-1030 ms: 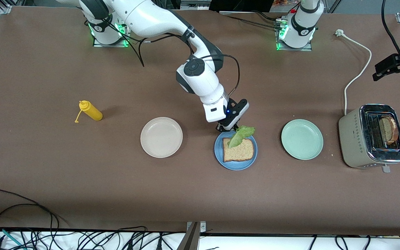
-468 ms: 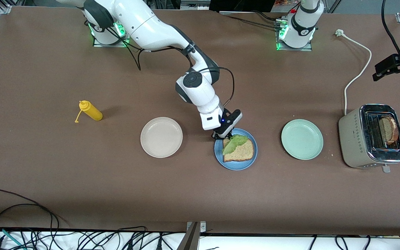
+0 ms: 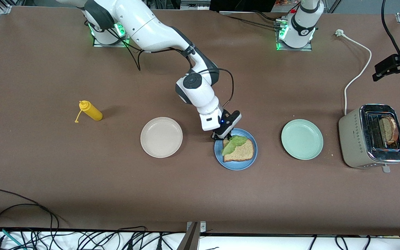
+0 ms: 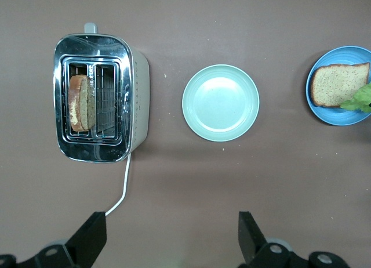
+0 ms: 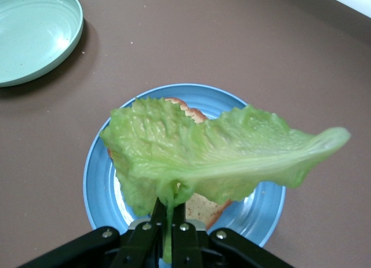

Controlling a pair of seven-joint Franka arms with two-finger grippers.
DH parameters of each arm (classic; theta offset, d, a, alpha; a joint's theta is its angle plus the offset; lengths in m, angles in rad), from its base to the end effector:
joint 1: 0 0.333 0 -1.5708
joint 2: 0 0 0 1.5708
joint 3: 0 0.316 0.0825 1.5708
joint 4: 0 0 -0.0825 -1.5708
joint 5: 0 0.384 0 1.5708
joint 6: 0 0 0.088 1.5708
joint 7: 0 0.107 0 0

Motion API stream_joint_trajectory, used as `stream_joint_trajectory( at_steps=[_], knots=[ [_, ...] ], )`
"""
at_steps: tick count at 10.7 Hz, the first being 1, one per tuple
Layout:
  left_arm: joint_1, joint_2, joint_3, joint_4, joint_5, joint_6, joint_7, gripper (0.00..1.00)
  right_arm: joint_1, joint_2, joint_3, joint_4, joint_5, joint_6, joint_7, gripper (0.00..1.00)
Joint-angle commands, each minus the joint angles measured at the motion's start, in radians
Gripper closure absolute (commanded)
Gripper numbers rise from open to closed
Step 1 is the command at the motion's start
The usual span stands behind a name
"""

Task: Make sandwich in blue plate with both arms
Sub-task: 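Lower the lettuce onto the bread and open the right gripper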

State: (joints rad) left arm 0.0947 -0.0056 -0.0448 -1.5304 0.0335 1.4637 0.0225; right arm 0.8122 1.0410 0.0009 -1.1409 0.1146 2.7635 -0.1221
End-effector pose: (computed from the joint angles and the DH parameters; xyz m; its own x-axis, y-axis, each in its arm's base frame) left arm 0.5410 0.0308 0.6374 0.9976 0.0309 -0.0618 0.0290 -0.9991 -0.0323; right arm 0.5593 0.5837 0.2274 0.5624 0.6159 0.5517 0.7503 -0.6606 -0.0274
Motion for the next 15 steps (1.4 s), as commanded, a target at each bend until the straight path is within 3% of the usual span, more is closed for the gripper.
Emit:
stream_joint_trajectory(
  at_steps=[1,4,5,11,15],
  knots=[
    [0.0,0.015,-0.006,0.032,0.037,-0.023,0.0,0.0,-0.001,0.01,0.004,0.013,-0.009,0.019,0.015,0.62],
    [0.0,0.015,-0.006,0.033,0.037,-0.023,0.0,0.0,0.007,0.011,0.004,0.012,-0.01,0.051,0.056,0.07],
    [0.0,0.015,-0.006,0.033,0.037,-0.023,0.002,0.0,0.007,0.011,0.004,0.012,-0.01,0.051,0.056,0.0],
    [0.0,0.015,-0.006,0.033,0.037,-0.023,0.0,0.0,-0.016,-0.022,0.002,0.01,-0.01,0.018,0.047,0.0],
    [0.0,0.015,-0.006,0.033,0.037,-0.023,0.0,0.0,-0.108,-0.244,0.002,-0.041,-0.01,-0.344,0.032,0.0]
  ],
)
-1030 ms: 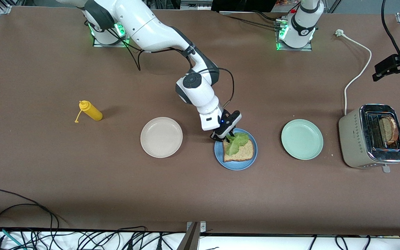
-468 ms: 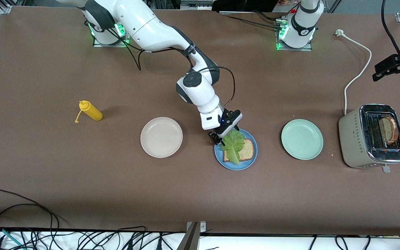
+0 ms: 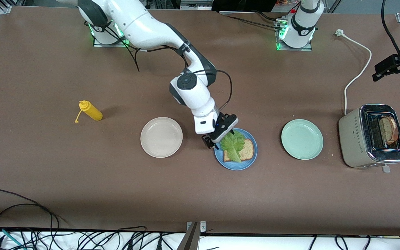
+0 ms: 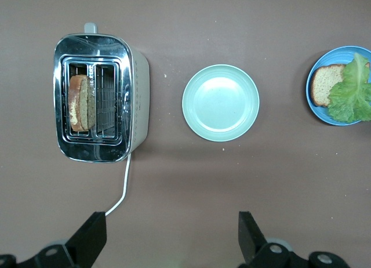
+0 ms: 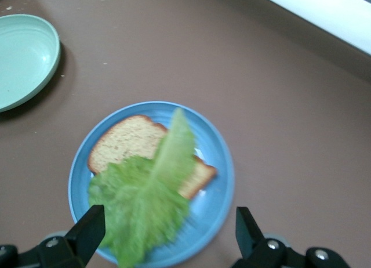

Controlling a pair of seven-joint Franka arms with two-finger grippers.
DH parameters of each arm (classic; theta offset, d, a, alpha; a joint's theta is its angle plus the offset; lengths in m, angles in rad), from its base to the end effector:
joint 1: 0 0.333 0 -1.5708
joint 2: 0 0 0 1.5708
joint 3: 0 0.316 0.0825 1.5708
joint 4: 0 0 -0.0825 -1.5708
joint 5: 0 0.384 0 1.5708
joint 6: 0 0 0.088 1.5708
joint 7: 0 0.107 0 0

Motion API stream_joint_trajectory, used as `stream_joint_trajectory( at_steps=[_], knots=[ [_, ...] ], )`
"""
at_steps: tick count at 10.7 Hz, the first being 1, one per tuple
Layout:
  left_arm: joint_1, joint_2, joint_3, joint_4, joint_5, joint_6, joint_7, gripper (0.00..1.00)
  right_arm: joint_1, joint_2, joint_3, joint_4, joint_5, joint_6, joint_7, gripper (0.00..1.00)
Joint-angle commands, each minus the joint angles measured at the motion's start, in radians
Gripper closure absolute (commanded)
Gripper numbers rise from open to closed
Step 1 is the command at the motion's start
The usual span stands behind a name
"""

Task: Make sandwich in blue plate with both arms
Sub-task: 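Raise the right gripper and move it to the yellow mustard bottle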

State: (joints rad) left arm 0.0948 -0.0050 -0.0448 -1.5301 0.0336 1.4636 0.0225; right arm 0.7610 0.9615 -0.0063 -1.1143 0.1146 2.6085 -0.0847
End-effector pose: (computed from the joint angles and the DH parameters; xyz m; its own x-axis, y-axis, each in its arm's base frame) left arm 0.5411 0.0309 0.6372 0.9976 0.0310 -0.0621 0.0290 -0.9991 -0.0324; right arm 0.5922 0.5562 0.2850 0.6330 0.5827 0.5097 0.6987 -0.7135 -0.0520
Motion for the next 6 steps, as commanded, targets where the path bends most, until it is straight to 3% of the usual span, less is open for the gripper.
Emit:
stream_joint_trajectory(
  at_steps=[1,3,6],
  knots=[
    [0.0,0.014,-0.006,0.033,0.037,-0.023,0.0,0.0,-0.092,-0.247,0.009,-0.123,-0.009,-0.249,-0.015,0.0],
    [0.0,0.014,-0.006,0.033,0.037,-0.023,0.002,0.0,-0.182,-0.361,0.011,-0.18,-0.003,-0.39,-0.113,0.0],
    [0.0,0.014,-0.006,0.033,0.035,-0.022,0.002,0.0,-0.311,-0.475,0.009,-0.185,-0.003,-0.647,-0.208,0.0]
  ],
)
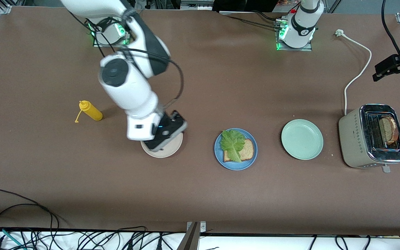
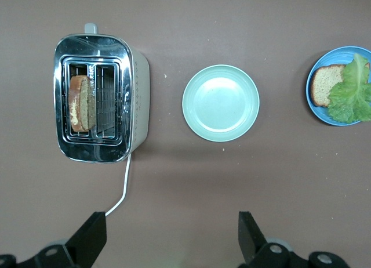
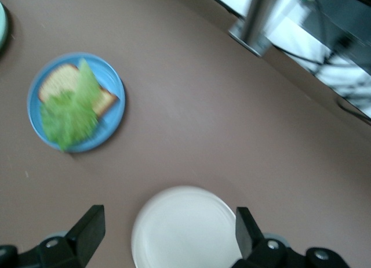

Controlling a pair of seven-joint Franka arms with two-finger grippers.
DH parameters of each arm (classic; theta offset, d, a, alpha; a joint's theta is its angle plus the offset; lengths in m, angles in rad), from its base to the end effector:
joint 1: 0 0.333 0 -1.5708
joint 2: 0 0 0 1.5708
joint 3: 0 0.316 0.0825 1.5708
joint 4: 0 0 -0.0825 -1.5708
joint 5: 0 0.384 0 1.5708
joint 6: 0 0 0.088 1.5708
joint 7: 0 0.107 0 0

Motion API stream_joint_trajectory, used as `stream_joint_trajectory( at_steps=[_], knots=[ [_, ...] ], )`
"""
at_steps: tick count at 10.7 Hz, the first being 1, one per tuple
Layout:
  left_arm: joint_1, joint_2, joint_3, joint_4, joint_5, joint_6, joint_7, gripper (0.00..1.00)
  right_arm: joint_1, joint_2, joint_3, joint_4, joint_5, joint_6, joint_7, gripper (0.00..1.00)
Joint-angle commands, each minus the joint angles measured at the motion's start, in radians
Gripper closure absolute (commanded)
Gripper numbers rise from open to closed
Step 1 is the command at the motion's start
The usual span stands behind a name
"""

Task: Make sandwich in blue plate with both arms
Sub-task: 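Raise the right gripper and move it to the yellow mustard bottle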

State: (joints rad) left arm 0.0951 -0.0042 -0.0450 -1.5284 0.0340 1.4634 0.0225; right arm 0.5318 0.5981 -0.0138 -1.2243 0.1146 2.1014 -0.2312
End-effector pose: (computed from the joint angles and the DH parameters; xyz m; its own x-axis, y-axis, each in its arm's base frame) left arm 0.5414 0.0310 0.6376 0.9976 0.0312 -0.0615 0.0292 -0.9990 -0.0328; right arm 0.6499 0.3798 0.4537 0.7305 0.6187 0.2890 0.6545 -0.7551 -0.0378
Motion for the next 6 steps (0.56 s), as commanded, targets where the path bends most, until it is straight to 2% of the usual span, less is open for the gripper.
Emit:
stream_joint_trajectory(
  at_steps=[1,3,5,6],
  knots=[
    [0.0,0.013,-0.006,0.031,0.035,-0.021,0.002,0.0,-0.123,-0.142,0.015,-0.075,-0.003,-0.22,-0.083,0.0],
    [0.003,0.013,-0.006,0.031,0.035,-0.021,0.004,0.0,-0.205,-0.196,0.011,-0.125,-0.001,-0.277,-0.192,0.0],
    [0.005,0.013,-0.006,0.031,0.037,-0.021,0.004,0.0,-0.249,-0.306,-0.003,-0.304,-0.003,-0.229,-0.236,0.0],
    [0.005,0.013,-0.006,0.031,0.037,-0.021,0.004,0.0,-0.251,-0.37,-0.029,-0.41,-0.001,-0.165,-0.288,0.0]
  ],
)
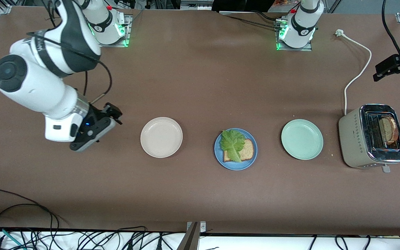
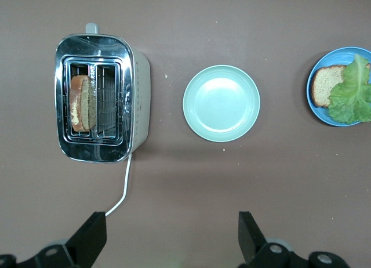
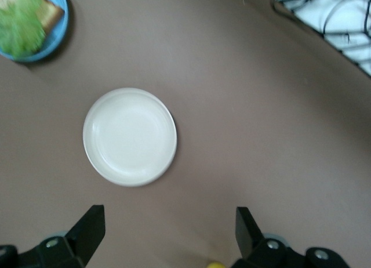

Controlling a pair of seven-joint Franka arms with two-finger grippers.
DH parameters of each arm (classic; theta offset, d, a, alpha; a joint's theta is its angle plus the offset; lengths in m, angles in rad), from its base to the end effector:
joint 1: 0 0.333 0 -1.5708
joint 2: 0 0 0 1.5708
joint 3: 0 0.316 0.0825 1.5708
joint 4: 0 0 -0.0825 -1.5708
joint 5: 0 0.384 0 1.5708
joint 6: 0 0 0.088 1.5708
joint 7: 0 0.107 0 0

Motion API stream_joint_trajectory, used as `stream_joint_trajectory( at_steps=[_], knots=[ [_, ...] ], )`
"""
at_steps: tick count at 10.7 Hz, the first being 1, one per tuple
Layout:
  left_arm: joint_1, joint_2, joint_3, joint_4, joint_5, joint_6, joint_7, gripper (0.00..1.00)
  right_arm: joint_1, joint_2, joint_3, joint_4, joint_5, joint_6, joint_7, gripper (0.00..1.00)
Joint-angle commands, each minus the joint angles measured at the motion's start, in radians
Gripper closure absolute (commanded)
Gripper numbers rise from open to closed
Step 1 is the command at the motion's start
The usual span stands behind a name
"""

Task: Make sandwich in blue plate with both arms
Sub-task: 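Raise the right gripper and move it to the yellow mustard bottle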

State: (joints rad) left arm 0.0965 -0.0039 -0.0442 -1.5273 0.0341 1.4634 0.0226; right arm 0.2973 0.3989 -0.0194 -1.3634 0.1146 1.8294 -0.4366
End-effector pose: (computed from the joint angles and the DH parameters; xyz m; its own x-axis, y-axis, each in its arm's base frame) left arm 0.5414 0.0322 0.6379 0.9976 0.0333 -0.0607 0.0313 -0.9990 -0.0329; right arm 0.6570 0.1994 0.4997 0.7689 0.6309 0.1038 0.6383 -0.7668 -0.0672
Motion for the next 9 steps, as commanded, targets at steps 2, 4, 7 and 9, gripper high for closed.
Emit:
stream_joint_trajectory(
  at_steps=[2,4,7,9],
  knots=[
    [0.003,0.013,-0.006,0.03,0.036,-0.021,0.002,0.0,-0.017,-0.292,-0.075,-0.485,-0.001,0.239,-0.146,0.0],
    [0.003,0.013,-0.006,0.03,0.036,-0.021,0.002,0.0,-0.017,-0.366,-0.138,-0.638,0.043,0.325,-0.262,0.0],
    [0.003,0.013,-0.006,0.03,0.036,-0.021,0.002,0.0,-0.017,-0.365,-0.255,-0.704,0.3,0.332,-0.635,0.0],
    [0.003,0.013,-0.006,0.03,0.036,-0.021,0.002,0.0,-0.017,-0.365,-0.321,-0.753,0.415,0.321,-0.842,0.0]
  ],
)
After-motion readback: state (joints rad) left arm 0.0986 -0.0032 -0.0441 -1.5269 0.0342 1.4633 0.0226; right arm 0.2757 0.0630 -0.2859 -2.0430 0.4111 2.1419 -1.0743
